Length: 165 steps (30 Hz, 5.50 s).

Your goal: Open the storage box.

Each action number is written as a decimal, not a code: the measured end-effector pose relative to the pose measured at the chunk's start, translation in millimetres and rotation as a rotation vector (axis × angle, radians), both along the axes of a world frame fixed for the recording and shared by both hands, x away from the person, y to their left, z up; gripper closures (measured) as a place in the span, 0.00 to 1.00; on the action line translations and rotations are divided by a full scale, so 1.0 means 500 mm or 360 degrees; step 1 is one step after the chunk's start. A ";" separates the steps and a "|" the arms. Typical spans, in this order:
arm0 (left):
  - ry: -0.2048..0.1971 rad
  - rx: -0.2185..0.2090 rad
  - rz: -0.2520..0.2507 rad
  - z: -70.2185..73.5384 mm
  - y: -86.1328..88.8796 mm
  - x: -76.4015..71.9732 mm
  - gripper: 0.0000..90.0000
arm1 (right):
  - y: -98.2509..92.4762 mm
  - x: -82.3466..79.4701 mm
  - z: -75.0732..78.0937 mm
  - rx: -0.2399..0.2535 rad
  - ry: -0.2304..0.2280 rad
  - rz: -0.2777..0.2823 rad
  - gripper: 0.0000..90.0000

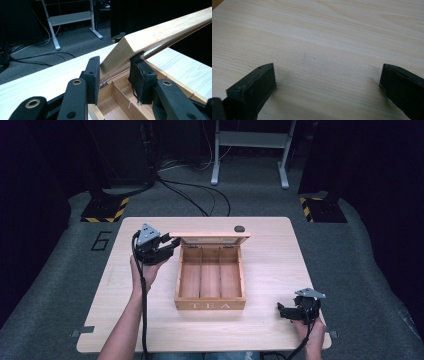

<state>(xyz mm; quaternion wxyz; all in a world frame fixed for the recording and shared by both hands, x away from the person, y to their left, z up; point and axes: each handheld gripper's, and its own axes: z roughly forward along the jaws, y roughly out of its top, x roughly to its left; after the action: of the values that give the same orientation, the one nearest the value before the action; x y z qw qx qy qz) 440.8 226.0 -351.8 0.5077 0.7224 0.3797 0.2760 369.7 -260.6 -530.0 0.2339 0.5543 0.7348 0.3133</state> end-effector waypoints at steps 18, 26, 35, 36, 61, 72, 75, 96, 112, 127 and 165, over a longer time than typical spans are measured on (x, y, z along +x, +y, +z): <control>-0.0002 -0.0001 -0.0004 0.000 0.000 0.000 0.67 | 0.000 0.000 0.000 -0.0001 0.0000 0.0001 0.00; 0.0001 0.0005 -0.0003 0.000 0.000 0.000 0.67 | 0.000 0.000 0.000 -0.0001 0.0000 0.0001 0.00; 0.0001 0.0006 -0.0006 0.000 0.000 -0.001 0.67 | 0.000 0.000 0.000 -0.0002 0.0000 0.0001 0.00; 0.0000 0.0005 -0.0006 0.000 0.000 -0.001 0.67 | 0.000 0.000 0.000 -0.0001 0.0000 0.0001 0.00; 0.0004 0.0008 -0.0011 0.000 0.001 -0.002 0.67 | 0.000 0.000 0.000 -0.0002 0.0000 0.0001 0.00; 0.0003 0.0009 -0.0010 0.000 0.000 -0.002 0.67 | 0.000 0.000 0.000 -0.0002 -0.0001 0.0002 0.00; 0.0004 0.0012 -0.0012 0.000 0.000 -0.002 0.67 | 0.000 0.000 0.000 -0.0002 0.0000 0.0001 0.00; 0.0003 0.0023 -0.0014 0.000 0.000 -0.003 0.67 | 0.000 0.000 0.000 0.0000 0.0000 0.0001 0.00; 0.0000 0.0044 -0.0021 -0.008 0.000 -0.018 0.67 | 0.000 0.000 0.000 -0.0001 0.0000 0.0001 0.00; -0.0030 0.0061 -0.0020 -0.039 -0.001 -0.056 0.67 | 0.000 0.000 0.000 -0.0005 -0.0002 0.0004 0.00; -0.0042 0.0025 -0.0030 -0.162 0.002 -0.143 0.66 | -0.001 0.000 0.000 -0.0011 -0.0003 0.0010 0.00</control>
<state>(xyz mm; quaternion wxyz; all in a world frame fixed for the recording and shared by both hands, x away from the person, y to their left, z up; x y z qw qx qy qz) 369.4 227.2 -433.1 0.5096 0.7263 0.3640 0.2836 369.5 -261.0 -530.1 0.2357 0.5508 0.7373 0.3120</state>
